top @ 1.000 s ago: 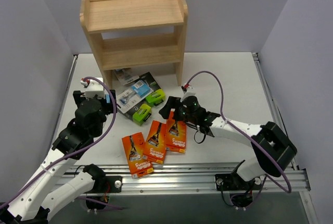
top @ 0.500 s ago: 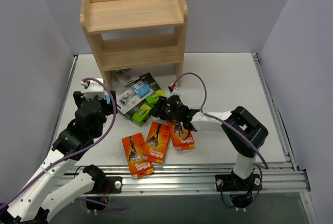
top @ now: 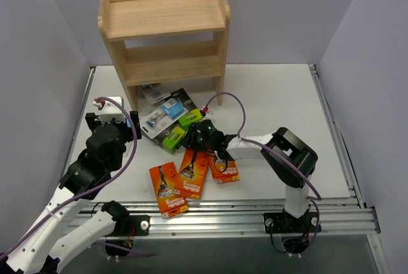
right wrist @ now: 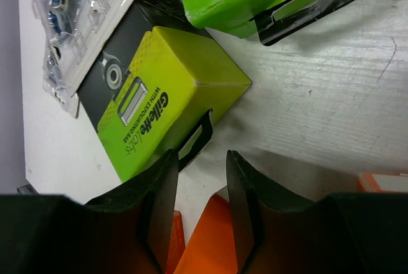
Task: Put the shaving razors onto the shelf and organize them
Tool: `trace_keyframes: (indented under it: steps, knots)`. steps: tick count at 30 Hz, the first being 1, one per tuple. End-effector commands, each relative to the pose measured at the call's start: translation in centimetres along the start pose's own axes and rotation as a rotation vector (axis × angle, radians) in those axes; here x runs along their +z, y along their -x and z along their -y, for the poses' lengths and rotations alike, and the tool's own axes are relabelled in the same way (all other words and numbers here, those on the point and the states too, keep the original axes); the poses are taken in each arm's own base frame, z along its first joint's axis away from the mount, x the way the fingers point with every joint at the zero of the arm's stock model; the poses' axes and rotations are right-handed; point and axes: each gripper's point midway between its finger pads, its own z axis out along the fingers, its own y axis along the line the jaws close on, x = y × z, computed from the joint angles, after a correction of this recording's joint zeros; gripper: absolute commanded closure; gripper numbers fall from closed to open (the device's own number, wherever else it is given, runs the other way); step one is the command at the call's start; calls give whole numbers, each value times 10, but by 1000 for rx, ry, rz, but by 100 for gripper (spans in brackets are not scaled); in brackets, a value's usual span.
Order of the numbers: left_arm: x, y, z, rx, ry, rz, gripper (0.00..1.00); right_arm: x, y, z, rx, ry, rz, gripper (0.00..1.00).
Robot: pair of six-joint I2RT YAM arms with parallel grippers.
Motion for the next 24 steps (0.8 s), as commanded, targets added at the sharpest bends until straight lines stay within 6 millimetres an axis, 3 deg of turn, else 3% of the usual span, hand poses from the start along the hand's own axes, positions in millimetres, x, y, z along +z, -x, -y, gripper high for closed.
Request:
trace_keyframes:
  steps: [1, 14, 18, 20, 24]
  knots:
    - [-3, 10, 2, -42, -16, 35, 6, 8, 3, -10, 8, 5, 13, 68]
    - [-6, 12, 4, -52, -41, 44, 6, 22, -4, -17, 32, 36, 5, 71]
    - [-6, 13, 4, -54, -43, 46, 6, 22, -1, -22, 51, 54, 11, 100]
    - [-6, 12, 4, -53, -40, 45, 6, 18, 3, -30, 57, 76, 25, 100]
    - [-5, 12, 3, -53, -35, 45, 6, -10, 29, -66, 58, 143, 72, 100]
